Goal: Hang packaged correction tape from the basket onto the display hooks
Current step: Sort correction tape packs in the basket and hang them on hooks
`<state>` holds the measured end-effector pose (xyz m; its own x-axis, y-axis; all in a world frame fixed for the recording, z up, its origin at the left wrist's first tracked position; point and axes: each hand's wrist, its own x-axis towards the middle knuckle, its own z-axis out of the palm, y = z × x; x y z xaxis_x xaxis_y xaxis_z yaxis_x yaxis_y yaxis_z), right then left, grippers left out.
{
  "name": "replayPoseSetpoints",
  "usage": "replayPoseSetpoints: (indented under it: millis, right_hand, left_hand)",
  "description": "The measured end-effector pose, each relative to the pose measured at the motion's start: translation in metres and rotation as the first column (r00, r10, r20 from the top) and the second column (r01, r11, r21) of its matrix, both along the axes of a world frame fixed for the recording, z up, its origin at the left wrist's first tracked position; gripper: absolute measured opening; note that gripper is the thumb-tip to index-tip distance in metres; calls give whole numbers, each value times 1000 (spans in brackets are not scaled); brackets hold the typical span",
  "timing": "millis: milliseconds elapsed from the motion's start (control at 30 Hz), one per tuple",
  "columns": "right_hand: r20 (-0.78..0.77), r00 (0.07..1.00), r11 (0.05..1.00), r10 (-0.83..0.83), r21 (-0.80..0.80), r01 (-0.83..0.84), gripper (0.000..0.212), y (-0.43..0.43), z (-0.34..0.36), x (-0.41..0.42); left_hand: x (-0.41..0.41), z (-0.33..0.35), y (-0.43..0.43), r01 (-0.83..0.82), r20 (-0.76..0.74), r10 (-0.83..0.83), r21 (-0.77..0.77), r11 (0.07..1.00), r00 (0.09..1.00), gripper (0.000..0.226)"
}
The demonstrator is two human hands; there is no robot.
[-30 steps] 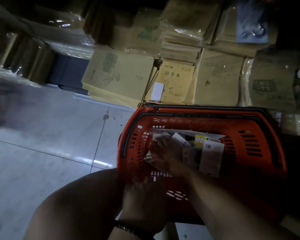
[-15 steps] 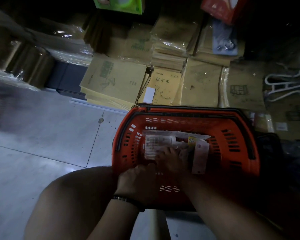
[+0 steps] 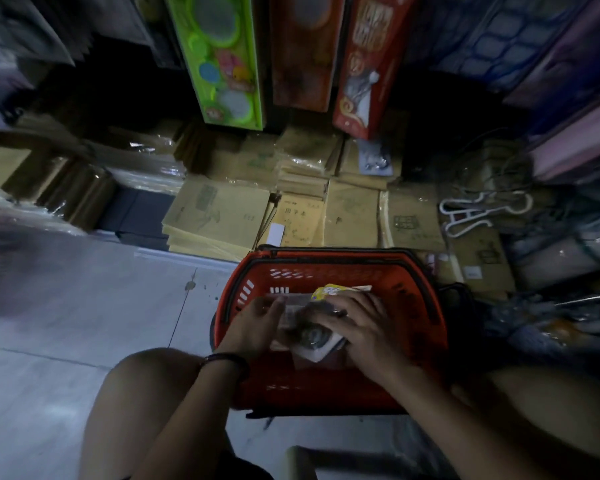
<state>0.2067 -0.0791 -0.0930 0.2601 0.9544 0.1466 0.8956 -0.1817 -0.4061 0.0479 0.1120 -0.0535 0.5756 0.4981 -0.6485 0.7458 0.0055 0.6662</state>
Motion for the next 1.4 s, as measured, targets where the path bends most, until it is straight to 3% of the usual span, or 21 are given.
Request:
replayPoseSetpoints:
  millis: [67, 200, 267, 367, 500, 567, 700, 733, 833, 900, 1400]
  right_hand:
    - [-129, 990, 996, -60, 55, 68, 39, -13, 32, -4]
    - [-165, 986, 990, -28, 131, 50, 40, -28, 100, -17]
    - [-64, 997, 978, 44, 206, -30, 37, -35, 119, -22]
    - [-30, 997, 967, -68, 243, 74, 33, -42, 154, -23]
    - [109, 992, 992, 68, 94, -79, 59, -54, 195, -26]
    - [39, 998, 998, 53, 41, -55, 83, -54, 217, -22]
    - [-131, 991, 996, 22, 88, -10, 69, -55, 280, -20]
    - [-126, 992, 994, 22, 111, -8, 76, -54, 294, -19]
    - [10, 1000, 994, 7, 113, -8, 109, -44, 335, -10]
    - [138, 990, 993, -3, 117, -13, 118, -34, 358, -3]
    - [403, 915, 942, -17, 313, -121, 119, 23, 532, 55]
  left_hand:
    - [1, 15, -6, -88, 46, 100, -216, 972, 994, 47]
    - [2, 53, -31, -233, 131, 388, -614, 754, 912, 57]
    - [-1, 75, -46, -208, 194, 462, -700, 683, 865, 45]
    - [-14, 110, -66, -188, 265, 554, -754, 629, 790, 42]
    - [-19, 150, -76, -172, 427, 593, -695, 698, 683, 34]
    - [-19, 172, -77, -194, 506, 584, -627, 754, 635, 31]
    - [-19, 220, -73, -183, 592, 548, -563, 806, 591, 37]
    - [-18, 232, -72, -170, 605, 537, -557, 813, 587, 38]
    - [-14, 273, -69, -132, 647, 497, -528, 839, 577, 39]
    - [-10, 302, -67, -107, 690, 458, -488, 866, 560, 39]
    - [1, 462, -3, -84, 864, 273, -263, 961, 422, 41]
